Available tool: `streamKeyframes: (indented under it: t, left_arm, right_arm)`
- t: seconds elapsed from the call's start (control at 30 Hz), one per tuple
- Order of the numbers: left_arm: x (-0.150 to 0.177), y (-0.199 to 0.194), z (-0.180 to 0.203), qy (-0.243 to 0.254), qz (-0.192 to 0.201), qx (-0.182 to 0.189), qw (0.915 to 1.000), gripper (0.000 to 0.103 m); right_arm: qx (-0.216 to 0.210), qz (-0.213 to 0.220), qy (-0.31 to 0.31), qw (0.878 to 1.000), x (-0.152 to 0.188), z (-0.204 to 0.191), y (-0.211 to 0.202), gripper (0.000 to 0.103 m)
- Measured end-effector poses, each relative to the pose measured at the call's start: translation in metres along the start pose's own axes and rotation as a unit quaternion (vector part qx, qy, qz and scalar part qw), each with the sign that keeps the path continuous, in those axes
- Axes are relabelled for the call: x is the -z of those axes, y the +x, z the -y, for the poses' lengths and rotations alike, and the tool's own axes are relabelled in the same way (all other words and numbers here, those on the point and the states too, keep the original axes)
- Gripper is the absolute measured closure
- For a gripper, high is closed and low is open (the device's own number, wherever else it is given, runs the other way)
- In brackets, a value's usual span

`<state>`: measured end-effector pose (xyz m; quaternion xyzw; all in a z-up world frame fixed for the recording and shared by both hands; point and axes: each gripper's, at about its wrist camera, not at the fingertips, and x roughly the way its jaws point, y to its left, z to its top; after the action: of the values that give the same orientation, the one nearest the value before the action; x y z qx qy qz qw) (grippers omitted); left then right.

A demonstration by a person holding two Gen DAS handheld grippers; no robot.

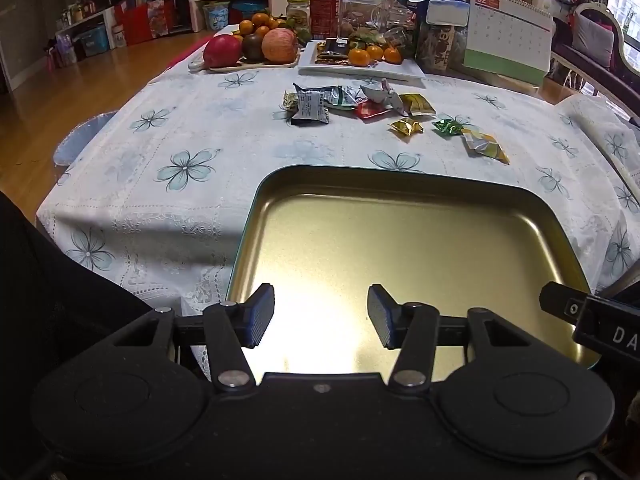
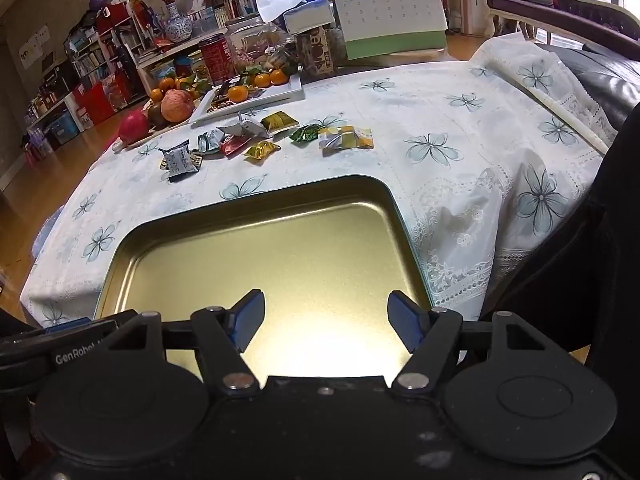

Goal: Organize snacks
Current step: 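Move both tools away from the gold tray toward the scattered snacks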

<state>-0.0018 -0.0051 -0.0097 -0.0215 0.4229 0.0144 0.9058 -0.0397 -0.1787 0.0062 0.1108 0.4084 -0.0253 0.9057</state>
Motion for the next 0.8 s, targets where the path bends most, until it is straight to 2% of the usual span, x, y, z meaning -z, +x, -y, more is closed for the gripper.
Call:
streamKeyframes:
  t: [0.8]
  left_arm:
    - [-0.0041,-0.0009,0.0003,-0.001,-0.004,-0.004,1.0000,0.046]
  right_arm:
    - [0.002,-0.002,0.001,1.000,0.0003,0.0000,0.0007,0.031]
